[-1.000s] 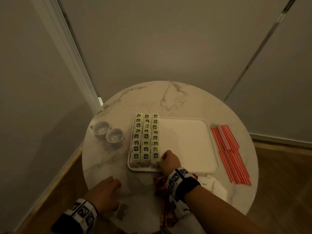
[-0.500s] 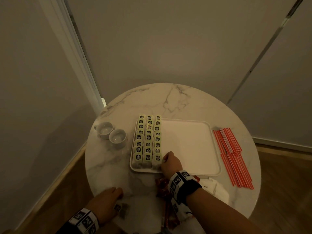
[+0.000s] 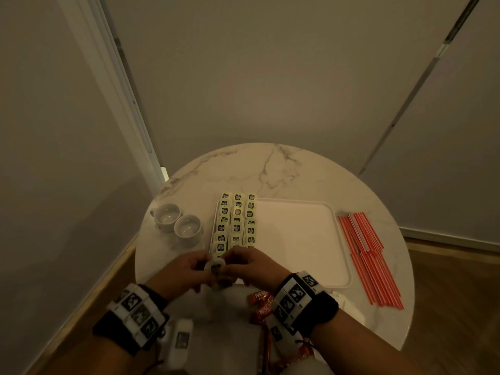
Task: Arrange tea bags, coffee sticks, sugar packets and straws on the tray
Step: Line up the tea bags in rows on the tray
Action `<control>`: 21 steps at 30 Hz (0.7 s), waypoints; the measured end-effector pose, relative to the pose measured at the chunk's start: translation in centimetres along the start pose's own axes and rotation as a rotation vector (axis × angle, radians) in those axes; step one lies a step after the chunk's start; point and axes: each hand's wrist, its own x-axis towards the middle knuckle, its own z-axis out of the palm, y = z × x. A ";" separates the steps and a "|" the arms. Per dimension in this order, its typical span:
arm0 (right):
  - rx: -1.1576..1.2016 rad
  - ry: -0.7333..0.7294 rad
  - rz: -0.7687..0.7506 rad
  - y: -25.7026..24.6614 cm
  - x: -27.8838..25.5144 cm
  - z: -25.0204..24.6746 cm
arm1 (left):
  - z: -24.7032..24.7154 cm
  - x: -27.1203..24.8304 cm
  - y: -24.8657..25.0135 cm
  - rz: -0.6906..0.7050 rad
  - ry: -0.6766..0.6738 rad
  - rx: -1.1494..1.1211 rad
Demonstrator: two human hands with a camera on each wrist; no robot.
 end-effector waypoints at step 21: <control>0.116 0.355 -0.157 -1.3 -1.0 -0.5 | 1.8 1.4 4.6 0.376 0.598 -0.034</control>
